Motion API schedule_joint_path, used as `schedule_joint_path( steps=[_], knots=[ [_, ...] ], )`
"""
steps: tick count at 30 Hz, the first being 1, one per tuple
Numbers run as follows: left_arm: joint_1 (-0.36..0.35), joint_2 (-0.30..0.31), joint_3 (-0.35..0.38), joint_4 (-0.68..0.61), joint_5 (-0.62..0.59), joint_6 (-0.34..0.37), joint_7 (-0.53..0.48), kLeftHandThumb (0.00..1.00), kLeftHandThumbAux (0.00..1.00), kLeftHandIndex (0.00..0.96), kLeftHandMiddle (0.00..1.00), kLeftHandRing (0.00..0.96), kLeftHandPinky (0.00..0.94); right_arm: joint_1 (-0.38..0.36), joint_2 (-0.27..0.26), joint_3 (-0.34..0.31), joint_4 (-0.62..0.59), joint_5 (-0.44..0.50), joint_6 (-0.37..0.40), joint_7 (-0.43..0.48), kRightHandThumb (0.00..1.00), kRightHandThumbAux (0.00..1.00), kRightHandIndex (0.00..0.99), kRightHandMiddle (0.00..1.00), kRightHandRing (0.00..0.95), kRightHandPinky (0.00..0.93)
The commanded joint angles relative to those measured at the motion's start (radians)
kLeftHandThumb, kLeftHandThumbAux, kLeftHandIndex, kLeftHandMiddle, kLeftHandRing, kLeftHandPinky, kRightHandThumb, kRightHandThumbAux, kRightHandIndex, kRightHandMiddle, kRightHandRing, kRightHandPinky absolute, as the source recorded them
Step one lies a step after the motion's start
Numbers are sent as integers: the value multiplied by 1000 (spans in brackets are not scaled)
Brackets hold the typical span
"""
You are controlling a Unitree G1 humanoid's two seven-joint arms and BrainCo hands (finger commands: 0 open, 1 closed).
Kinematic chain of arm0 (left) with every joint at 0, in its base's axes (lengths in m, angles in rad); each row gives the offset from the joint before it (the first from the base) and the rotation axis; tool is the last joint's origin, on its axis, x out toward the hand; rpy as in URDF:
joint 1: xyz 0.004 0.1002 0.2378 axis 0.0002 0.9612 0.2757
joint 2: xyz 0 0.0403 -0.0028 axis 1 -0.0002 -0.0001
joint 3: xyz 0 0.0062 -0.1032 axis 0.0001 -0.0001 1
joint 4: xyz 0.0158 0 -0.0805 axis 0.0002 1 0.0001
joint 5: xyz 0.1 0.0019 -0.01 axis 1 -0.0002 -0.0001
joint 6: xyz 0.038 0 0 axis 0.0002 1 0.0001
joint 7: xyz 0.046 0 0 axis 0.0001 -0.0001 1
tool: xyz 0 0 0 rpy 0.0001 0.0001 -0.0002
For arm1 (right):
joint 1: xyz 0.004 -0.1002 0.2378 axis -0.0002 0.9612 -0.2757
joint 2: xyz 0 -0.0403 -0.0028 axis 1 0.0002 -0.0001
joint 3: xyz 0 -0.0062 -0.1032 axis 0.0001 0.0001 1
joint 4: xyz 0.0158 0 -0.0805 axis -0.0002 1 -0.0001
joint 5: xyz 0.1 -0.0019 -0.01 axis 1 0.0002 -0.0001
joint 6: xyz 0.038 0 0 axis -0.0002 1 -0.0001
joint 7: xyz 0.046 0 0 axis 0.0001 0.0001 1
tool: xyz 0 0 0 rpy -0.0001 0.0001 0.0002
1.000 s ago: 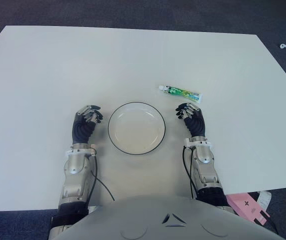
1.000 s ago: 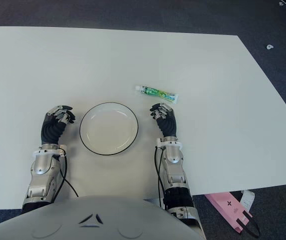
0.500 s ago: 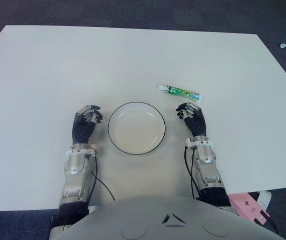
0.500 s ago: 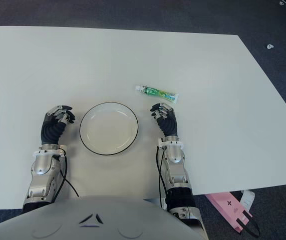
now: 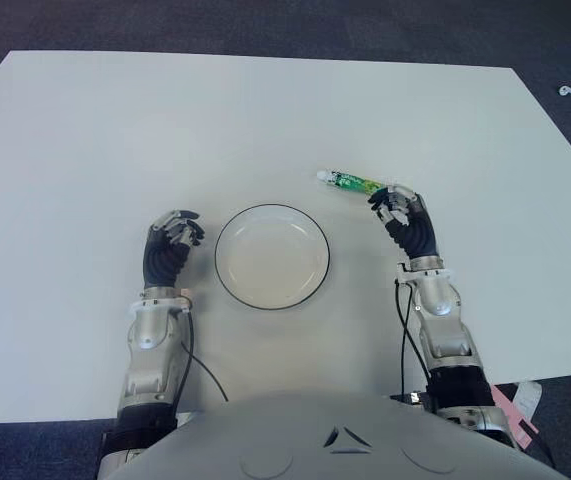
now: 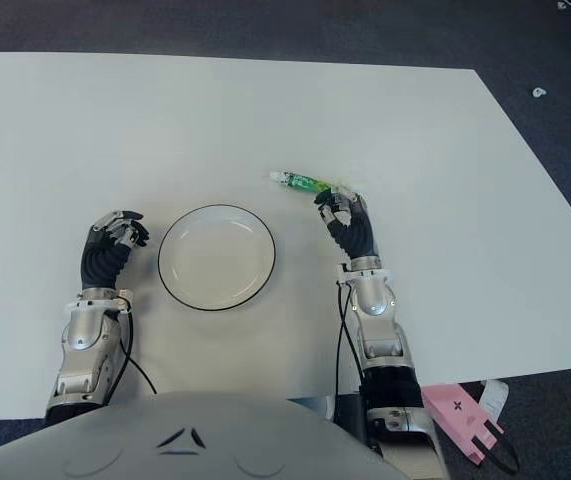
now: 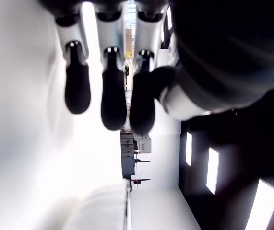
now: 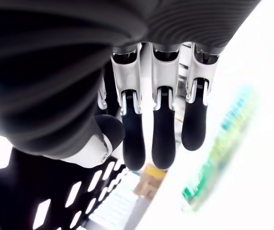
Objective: Put the toothpaste on the table into the plate.
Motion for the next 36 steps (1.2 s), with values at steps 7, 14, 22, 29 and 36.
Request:
schedule_joint_path(
  steps=[7,14,22,29,36],
  knots=[
    [19,-10,1,62,-5,27,10,709,716,435,598,580,570,-146,-92,-14,100,-56,-109,-39,701,722,416,413,413,385],
    [18,-14,-1,64,-5,21,12,709,715,435,599,581,571,-271,-182,-10,160,-82,-126,-6,610,626,306,227,234,218],
    [22,-19,-1,62,-3,17,14,710,714,435,598,581,567,-448,-298,40,343,-179,-171,-12,568,359,30,18,21,23],
    [26,-22,0,62,1,11,19,710,714,436,603,583,573,-585,-366,134,493,-336,-180,-86,563,216,2,1,1,1],
    [30,-23,-1,59,8,11,29,710,715,436,604,584,572,-724,-412,236,610,-419,-170,-32,577,137,0,0,0,0]
  ],
)
